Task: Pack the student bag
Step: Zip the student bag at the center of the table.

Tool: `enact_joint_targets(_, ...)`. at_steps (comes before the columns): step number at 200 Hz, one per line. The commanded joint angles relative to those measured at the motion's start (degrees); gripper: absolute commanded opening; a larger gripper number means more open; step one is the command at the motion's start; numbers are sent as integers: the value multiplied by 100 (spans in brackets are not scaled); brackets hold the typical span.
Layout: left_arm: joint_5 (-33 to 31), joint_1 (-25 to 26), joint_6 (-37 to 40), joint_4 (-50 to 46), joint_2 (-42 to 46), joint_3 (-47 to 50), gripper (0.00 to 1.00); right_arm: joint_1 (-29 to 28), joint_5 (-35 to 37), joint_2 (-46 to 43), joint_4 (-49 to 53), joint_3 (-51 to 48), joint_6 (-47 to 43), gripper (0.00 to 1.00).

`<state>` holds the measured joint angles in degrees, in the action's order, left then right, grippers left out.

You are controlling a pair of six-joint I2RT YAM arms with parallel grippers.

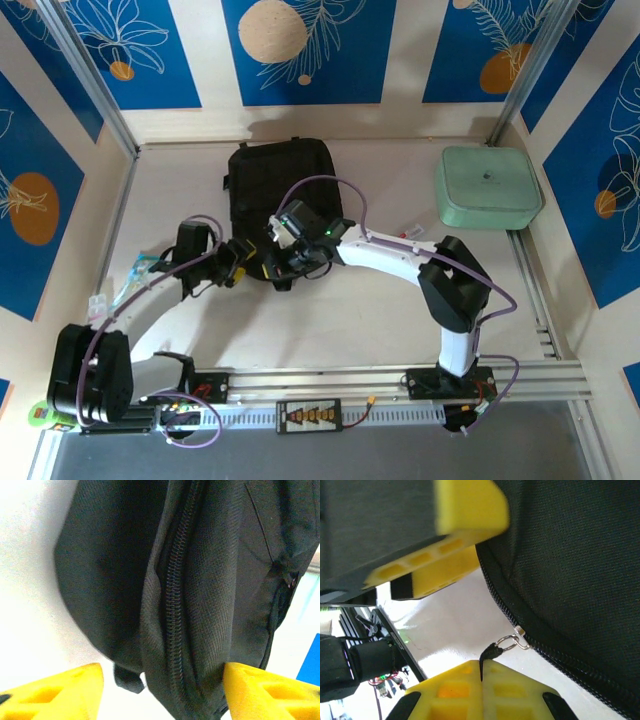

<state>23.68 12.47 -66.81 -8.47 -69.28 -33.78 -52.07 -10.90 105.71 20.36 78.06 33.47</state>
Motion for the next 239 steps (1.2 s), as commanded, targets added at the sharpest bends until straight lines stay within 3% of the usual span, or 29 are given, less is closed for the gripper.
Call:
enact_joint_targets(1, -105, 124, -210, 391, -267, -7, 55, -191, -365, 13, 261, 198, -292, 0)
enact_joint_targets(39, -287, 147, -193, 828, -791, 90, 23, -267, -6, -213, 486, 6, -226, 0)
enact_joint_targets(53, -364, 146, -189, 969, -915, 138, 19, -265, 220, -358, 598, -144, -158, 0)
enact_joint_targets(137, -592, 68, 59, 891, -1142, 113, 6, -84, 2086, -922, 1451, -811, 527, 0)
enact_joint_targets(203, -519, 45, 326, 777, -1133, -25, 4, 658, 2538, -1702, 1333, -1487, 1216, 0)
enact_joint_targets(239, -438, 45, 847, 554, -1352, -554, 4, 752, 2123, -1815, 1104, -1621, 1049, 0)
